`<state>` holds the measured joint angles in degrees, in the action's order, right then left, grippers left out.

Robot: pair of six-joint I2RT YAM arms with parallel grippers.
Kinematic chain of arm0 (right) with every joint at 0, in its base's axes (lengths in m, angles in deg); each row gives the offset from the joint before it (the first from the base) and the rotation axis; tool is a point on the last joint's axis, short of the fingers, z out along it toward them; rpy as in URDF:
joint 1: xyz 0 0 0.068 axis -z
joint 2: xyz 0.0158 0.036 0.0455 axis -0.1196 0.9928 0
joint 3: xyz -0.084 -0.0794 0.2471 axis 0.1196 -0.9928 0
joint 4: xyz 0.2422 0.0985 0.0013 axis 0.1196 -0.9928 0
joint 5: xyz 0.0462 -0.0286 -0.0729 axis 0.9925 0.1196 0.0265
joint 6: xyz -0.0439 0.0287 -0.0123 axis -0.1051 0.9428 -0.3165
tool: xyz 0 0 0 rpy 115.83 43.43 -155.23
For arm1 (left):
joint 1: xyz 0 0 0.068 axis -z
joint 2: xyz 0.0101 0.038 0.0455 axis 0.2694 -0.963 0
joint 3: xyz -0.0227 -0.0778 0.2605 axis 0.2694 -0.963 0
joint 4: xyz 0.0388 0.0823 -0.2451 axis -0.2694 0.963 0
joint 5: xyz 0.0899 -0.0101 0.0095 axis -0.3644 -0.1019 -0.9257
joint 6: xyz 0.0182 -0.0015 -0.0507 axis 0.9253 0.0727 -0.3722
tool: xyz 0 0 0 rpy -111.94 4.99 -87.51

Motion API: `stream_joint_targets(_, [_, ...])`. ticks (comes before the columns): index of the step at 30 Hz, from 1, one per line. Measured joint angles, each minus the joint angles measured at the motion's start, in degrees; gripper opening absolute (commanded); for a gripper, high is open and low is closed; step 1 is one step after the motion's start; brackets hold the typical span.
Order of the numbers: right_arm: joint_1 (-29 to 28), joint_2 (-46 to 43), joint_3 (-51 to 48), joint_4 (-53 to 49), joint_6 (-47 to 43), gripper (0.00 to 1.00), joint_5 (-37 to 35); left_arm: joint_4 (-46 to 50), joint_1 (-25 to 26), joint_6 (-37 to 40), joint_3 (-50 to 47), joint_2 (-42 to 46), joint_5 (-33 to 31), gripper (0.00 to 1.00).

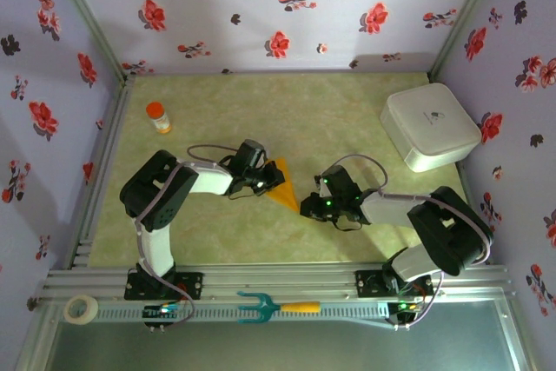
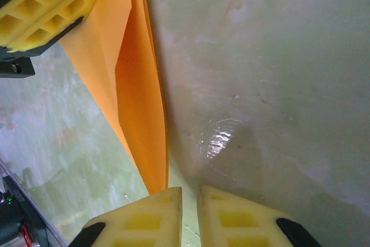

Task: Fold a paper plane with a square sheet of paper (pick it up from the middle)
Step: Fourth fold the wing at the center of the table.

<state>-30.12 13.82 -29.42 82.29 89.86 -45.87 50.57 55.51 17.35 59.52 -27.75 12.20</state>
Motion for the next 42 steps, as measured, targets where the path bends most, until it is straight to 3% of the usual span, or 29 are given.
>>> stream_joint_targets(5, [0.0,-2.2,0.1,-1.7,-0.3,0.33,-0.4,0.0,0.0,0.0,0.0,0.0,0.0,0.03])
stream_joint_targets(8, [0.2,-5.4,0.6,-4.2,-0.7,0.37,-1.6,0.0,0.0,0.0,0.0,0.0,0.0,0.03])
stream_joint_targets(11, [0.3,-8.0,2.1,-6.1,-1.1,0.33,-2.1,0.0,0.0,0.0,0.0,0.0,0.0,0.03])
stream_joint_targets(15, [0.3,-7.9,4.9,-6.7,-1.9,0.1,-1.2,0.0,0.0,0.0,0.0,0.0,0.0,0.03])
stream_joint_targets(18, [0.3,-5.3,7.0,-6.0,-1.9,0.04,0.3,0.0,0.0,0.0,0.0,0.0,0.0,0.03])
stream_joint_targets(27, [0.0,7.3,12.0,-1.7,-1.0,0.03,3.7,0.0,0.0,0.0,0.0,0.0,0.0,0.03])
stream_joint_targets(42, [-1.0,13.6,15.2,-2.0,-1.1,0.03,3.2,0.0,0.0,0.0,0.0,0.0,0.0,0.03])
